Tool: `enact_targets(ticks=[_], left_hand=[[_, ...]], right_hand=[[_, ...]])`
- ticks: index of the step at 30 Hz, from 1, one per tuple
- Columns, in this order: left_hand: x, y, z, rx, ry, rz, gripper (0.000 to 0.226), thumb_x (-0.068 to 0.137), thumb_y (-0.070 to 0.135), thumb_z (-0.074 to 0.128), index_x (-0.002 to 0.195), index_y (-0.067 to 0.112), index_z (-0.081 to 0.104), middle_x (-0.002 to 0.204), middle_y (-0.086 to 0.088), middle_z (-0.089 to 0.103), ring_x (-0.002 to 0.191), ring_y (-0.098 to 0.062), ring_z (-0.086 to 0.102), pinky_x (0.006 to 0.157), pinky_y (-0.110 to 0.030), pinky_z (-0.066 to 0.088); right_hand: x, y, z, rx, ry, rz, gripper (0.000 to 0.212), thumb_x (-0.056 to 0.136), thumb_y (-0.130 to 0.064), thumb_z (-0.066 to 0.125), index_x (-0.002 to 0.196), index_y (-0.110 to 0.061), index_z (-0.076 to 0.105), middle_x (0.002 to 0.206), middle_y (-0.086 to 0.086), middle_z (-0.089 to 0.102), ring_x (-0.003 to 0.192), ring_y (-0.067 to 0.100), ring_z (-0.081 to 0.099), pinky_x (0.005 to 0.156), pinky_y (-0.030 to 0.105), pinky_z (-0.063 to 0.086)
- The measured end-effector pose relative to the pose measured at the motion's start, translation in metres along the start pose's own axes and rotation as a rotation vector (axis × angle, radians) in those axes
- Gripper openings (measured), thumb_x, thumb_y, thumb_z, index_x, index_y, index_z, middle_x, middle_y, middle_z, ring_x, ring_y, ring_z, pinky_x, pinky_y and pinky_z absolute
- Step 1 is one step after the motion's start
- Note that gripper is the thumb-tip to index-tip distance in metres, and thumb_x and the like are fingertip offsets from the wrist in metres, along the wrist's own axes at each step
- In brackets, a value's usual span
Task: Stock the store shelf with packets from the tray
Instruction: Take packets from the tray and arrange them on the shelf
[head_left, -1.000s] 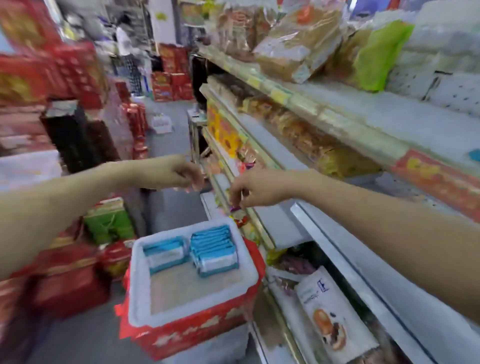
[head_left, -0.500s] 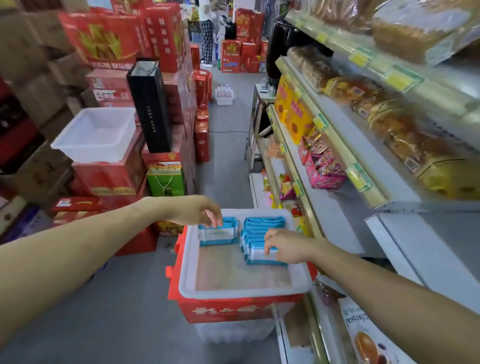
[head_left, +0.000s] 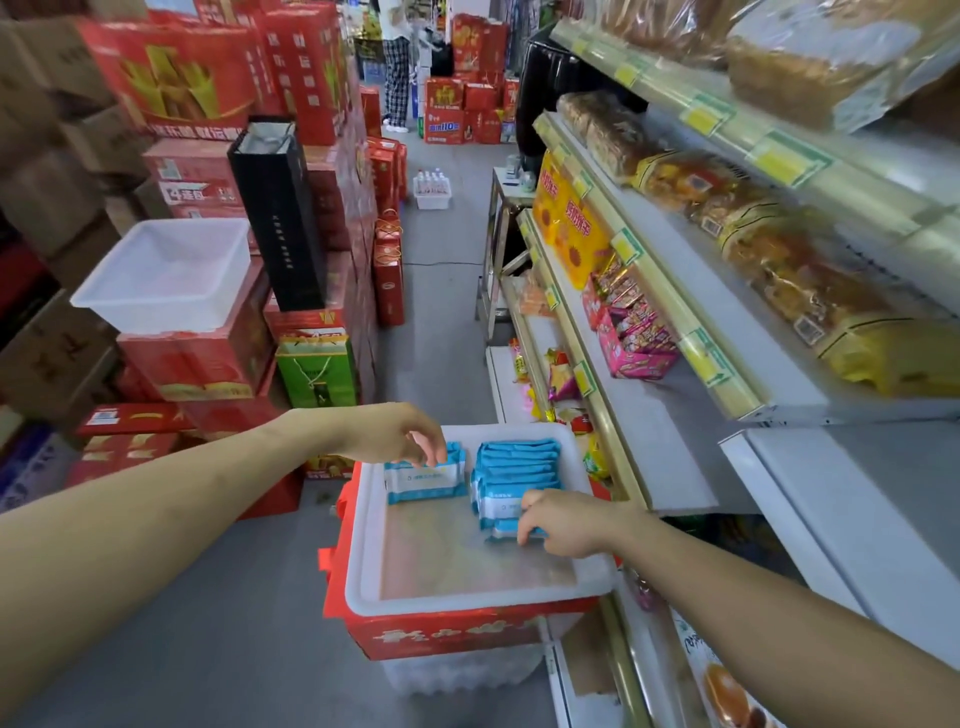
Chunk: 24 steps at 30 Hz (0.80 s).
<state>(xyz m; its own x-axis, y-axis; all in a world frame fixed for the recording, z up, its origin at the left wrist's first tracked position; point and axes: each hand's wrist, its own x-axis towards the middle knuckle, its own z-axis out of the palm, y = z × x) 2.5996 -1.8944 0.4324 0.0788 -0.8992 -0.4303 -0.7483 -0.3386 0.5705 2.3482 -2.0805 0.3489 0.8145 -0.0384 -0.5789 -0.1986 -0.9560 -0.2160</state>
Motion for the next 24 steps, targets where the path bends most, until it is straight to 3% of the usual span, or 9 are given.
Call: enact_targets(ticks=[6,12,16,19,24], left_hand=[[0.003,0.01,0.01,-0.039,0.0,0.013,0.025,0.101,0.014,0.061,0.116,0.028,0.075,0.112,0.022,0.073,0.106,-0.001,0.068,0.101,-0.026,0.05],[0.016,0.003,0.013,-0.014,-0.015,-0.023,0.028,0.098,0.013,0.06,0.115,0.029,0.076,0.11,0.024,0.072,0.106,-0.003,0.067,0.102,-0.029,0.05],[0.046,0.011,0.022,0.025,-0.03,-0.024,0.032,0.096,0.01,0.058,0.113,0.03,0.076,0.112,0.02,0.073,0.105,0.0,0.065,0.098,-0.025,0.047],[0.075,0.027,0.04,0.06,-0.001,0.002,0.032,0.096,0.009,0.054,0.107,0.03,0.075,0.114,0.016,0.072,0.102,-0.007,0.063,0.098,-0.026,0.045],[0.111,0.041,0.08,0.186,-0.032,0.042,0.038,0.094,0.008,0.05,0.118,0.026,0.074,0.132,-0.001,0.063,0.12,-0.021,0.06,0.1,-0.03,0.045]], right_hand=[[0.015,-0.003,0.006,-0.006,0.003,0.052,0.049,0.098,-0.004,0.056,0.134,-0.036,0.062,0.132,0.001,0.056,0.109,0.02,0.053,0.084,0.031,0.042],[-0.005,0.001,-0.033,0.086,0.068,0.081,0.061,0.093,0.002,0.047,0.129,-0.044,0.066,0.138,-0.004,0.057,0.111,0.015,0.053,0.087,0.032,0.05],[-0.041,0.011,-0.08,0.079,0.157,0.139,0.058,0.093,-0.003,0.054,0.124,-0.05,0.067,0.139,-0.006,0.055,0.113,0.017,0.056,0.092,0.038,0.053],[-0.07,0.021,-0.106,0.083,0.226,0.178,0.053,0.093,-0.007,0.061,0.124,-0.049,0.068,0.137,-0.005,0.056,0.108,0.014,0.056,0.087,0.032,0.051],[-0.111,0.038,-0.113,0.133,0.283,0.257,0.048,0.092,-0.011,0.065,0.124,-0.046,0.069,0.131,-0.007,0.059,0.113,0.015,0.057,0.097,0.04,0.051]])
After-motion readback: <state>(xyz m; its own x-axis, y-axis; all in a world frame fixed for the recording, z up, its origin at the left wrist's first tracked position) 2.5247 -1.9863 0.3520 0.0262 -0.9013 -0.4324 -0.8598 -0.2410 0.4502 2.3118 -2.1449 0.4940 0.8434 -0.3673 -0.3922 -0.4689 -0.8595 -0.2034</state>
